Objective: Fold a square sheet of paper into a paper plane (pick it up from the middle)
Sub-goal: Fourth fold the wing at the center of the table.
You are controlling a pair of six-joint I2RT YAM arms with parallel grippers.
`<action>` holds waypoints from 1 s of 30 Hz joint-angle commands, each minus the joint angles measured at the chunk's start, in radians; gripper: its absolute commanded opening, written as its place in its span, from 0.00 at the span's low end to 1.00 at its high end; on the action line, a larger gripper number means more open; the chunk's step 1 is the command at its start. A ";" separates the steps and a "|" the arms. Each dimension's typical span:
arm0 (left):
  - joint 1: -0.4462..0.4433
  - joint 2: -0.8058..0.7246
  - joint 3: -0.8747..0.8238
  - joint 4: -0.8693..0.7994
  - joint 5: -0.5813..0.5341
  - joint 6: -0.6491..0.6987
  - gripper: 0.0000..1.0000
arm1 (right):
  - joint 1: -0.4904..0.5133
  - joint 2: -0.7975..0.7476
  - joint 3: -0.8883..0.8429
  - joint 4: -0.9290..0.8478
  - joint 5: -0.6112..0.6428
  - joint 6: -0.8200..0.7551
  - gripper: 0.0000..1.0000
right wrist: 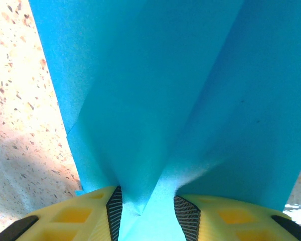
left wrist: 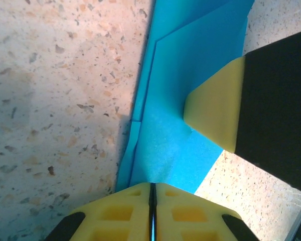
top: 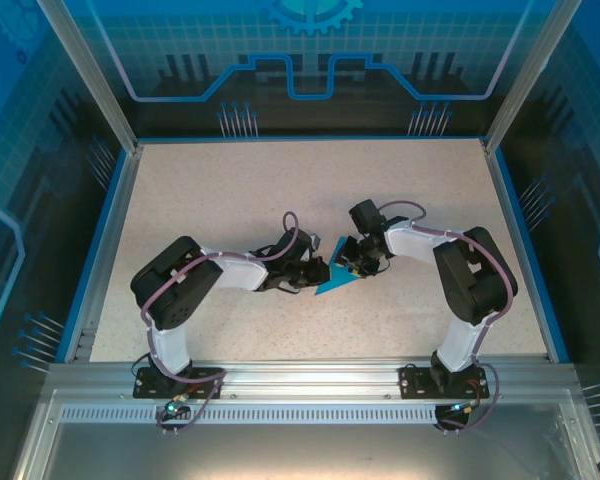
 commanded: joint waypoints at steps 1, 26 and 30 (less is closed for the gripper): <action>-0.005 0.026 0.022 -0.053 -0.021 0.021 0.11 | -0.020 0.127 -0.091 -0.089 0.172 0.001 0.41; -0.005 0.051 0.006 -0.138 -0.017 0.030 0.03 | -0.047 -0.248 -0.092 0.124 -0.104 -0.350 0.30; -0.005 0.054 0.009 -0.147 -0.019 0.029 0.02 | -0.027 -0.225 -0.107 0.182 -0.169 -0.362 0.16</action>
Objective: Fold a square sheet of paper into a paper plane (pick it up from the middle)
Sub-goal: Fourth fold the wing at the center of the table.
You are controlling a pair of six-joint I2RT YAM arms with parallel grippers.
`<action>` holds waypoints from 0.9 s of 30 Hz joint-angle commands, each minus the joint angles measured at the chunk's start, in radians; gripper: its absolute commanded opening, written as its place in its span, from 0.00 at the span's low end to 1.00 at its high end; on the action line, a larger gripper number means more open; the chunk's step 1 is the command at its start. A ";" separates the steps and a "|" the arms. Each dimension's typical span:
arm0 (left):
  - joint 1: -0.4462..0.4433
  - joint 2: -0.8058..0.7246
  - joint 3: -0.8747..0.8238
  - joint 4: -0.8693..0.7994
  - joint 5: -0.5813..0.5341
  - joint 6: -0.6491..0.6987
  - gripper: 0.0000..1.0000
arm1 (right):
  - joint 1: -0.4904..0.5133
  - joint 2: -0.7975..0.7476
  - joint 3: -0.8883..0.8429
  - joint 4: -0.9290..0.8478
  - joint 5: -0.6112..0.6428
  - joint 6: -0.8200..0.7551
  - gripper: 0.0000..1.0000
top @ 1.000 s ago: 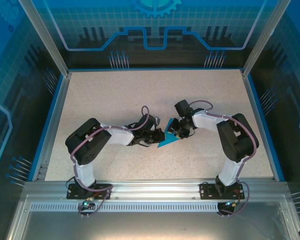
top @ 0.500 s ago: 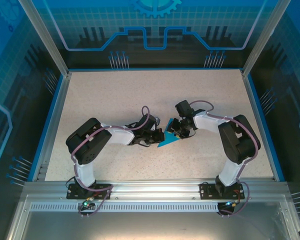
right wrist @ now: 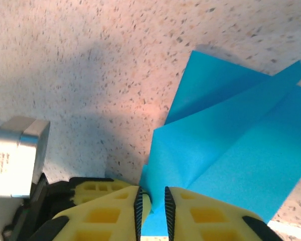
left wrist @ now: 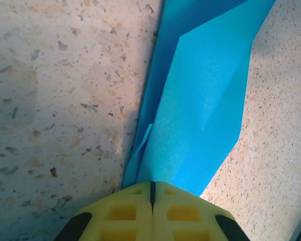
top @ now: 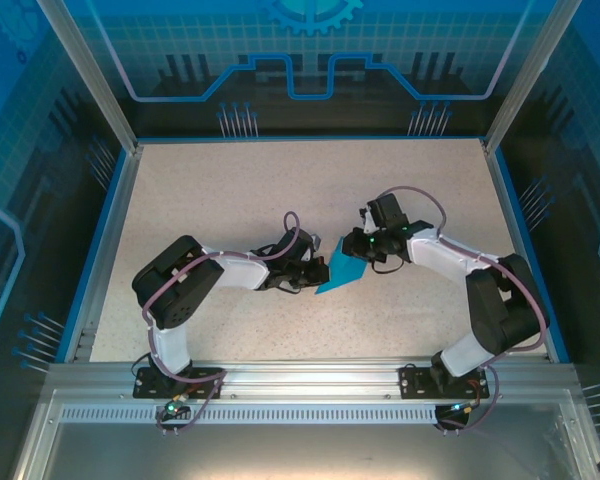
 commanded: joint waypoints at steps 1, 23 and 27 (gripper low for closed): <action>-0.005 0.045 -0.006 -0.120 -0.017 0.025 0.02 | 0.022 0.033 -0.019 0.051 -0.090 -0.057 0.14; -0.005 0.049 0.002 -0.167 -0.019 0.029 0.01 | -0.001 0.166 -0.056 0.131 -0.143 -0.066 0.01; -0.005 0.049 0.002 -0.175 -0.017 0.035 0.01 | -0.030 0.155 -0.050 0.130 -0.144 -0.076 0.01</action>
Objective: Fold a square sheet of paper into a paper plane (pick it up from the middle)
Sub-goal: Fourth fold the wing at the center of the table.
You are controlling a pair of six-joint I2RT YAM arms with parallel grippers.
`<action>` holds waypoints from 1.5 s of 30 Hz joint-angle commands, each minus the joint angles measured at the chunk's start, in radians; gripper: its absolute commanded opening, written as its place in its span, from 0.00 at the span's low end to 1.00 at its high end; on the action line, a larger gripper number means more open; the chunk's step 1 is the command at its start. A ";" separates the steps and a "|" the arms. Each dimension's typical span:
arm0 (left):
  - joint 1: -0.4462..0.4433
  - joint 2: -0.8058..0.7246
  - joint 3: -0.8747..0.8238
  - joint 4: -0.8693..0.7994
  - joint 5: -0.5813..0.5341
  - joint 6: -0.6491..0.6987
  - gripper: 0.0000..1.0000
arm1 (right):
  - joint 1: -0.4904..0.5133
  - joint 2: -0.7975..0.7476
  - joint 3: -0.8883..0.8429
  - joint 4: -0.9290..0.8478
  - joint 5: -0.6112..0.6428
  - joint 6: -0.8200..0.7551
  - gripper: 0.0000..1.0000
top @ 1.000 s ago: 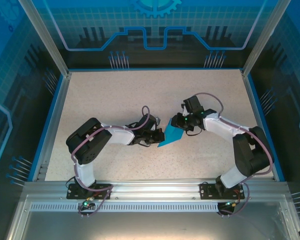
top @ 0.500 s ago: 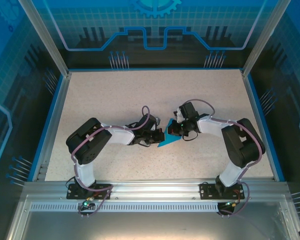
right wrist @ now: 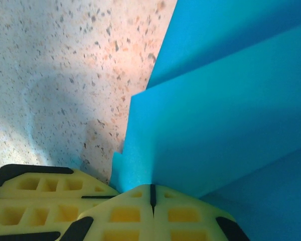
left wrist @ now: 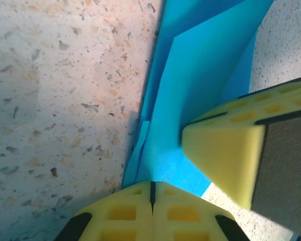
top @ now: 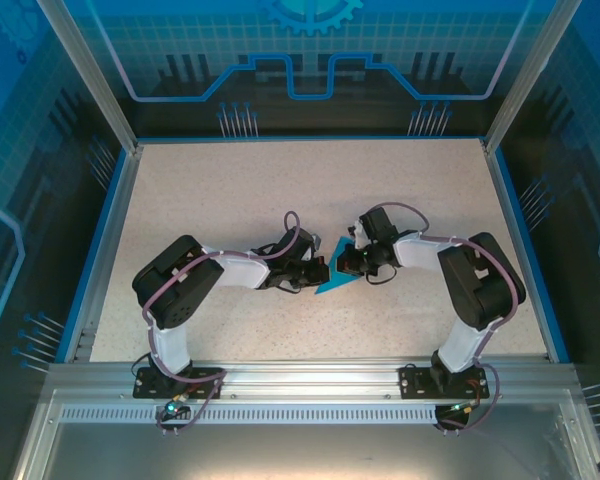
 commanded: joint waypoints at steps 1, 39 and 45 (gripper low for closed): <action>-0.005 0.047 -0.012 -0.150 -0.017 0.033 0.01 | -0.036 -0.011 0.010 -0.002 -0.005 -0.028 0.01; -0.005 0.044 -0.003 -0.178 -0.006 0.048 0.01 | -0.101 -0.019 0.112 -0.049 -0.034 -0.092 0.04; -0.005 0.046 -0.001 -0.184 -0.007 0.049 0.01 | -0.064 0.034 0.081 -0.024 -0.055 -0.087 0.04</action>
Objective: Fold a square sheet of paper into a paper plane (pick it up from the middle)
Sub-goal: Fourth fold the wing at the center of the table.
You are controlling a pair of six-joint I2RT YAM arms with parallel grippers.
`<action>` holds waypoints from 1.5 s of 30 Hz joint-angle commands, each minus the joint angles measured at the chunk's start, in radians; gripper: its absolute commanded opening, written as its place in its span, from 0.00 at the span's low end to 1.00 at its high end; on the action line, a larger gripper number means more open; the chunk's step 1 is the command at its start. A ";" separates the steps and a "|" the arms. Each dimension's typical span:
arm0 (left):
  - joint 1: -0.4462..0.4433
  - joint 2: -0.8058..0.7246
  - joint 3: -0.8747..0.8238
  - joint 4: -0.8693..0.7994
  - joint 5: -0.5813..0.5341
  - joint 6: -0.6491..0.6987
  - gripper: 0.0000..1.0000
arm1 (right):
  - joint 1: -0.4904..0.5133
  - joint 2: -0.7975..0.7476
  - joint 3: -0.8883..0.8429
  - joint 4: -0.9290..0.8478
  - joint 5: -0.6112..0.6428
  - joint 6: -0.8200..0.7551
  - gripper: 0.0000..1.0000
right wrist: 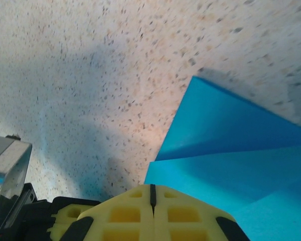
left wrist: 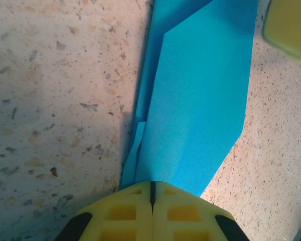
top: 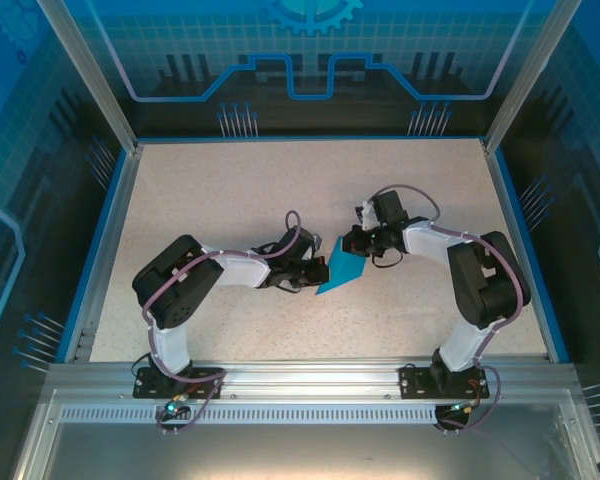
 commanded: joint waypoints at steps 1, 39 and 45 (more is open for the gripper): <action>-0.005 0.047 -0.010 -0.161 -0.010 0.028 0.00 | 0.014 0.046 -0.019 -0.005 -0.026 -0.013 0.04; -0.013 0.044 -0.008 -0.167 0.024 0.043 0.00 | -0.159 0.015 0.056 -0.040 0.056 0.013 0.06; -0.015 0.044 0.003 -0.168 0.023 0.040 0.01 | -0.048 -0.070 -0.052 0.006 0.035 0.052 0.07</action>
